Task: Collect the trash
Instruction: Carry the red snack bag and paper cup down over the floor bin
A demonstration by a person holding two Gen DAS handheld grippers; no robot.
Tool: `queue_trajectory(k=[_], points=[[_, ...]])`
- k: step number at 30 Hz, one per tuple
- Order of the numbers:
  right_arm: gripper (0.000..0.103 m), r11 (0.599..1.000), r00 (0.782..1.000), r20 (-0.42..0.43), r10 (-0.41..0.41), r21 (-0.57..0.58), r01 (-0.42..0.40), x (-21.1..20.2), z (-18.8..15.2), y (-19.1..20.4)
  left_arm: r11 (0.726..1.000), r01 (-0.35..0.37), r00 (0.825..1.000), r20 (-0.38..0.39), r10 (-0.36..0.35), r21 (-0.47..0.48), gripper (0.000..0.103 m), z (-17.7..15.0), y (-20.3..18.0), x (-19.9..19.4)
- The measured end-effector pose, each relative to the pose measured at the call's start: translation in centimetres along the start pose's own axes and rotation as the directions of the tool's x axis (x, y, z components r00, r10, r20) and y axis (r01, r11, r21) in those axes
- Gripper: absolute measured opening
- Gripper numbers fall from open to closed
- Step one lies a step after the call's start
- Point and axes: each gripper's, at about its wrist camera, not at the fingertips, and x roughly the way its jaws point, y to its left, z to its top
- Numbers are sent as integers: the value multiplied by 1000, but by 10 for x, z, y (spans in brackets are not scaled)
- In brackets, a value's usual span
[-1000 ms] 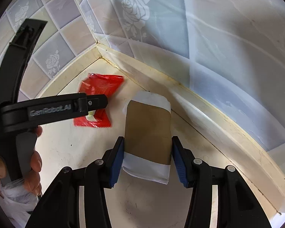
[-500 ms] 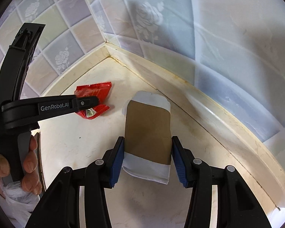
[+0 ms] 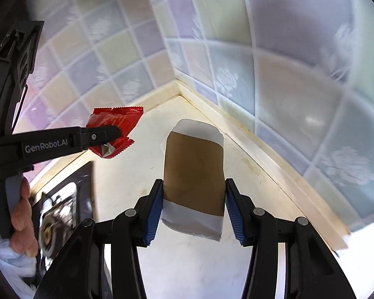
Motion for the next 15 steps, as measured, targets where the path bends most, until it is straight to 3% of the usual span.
queue_trajectory(k=[7,15], points=[[47,992,995,49,82,-98,-77,-97,-33,20,998,-59,995,78,58,14,9,-52,-47,-114],[47,970,983,80,164,-196,-146,-212,-97,23,995,-98,983,162,92,30,9,-141,-129,-213]])
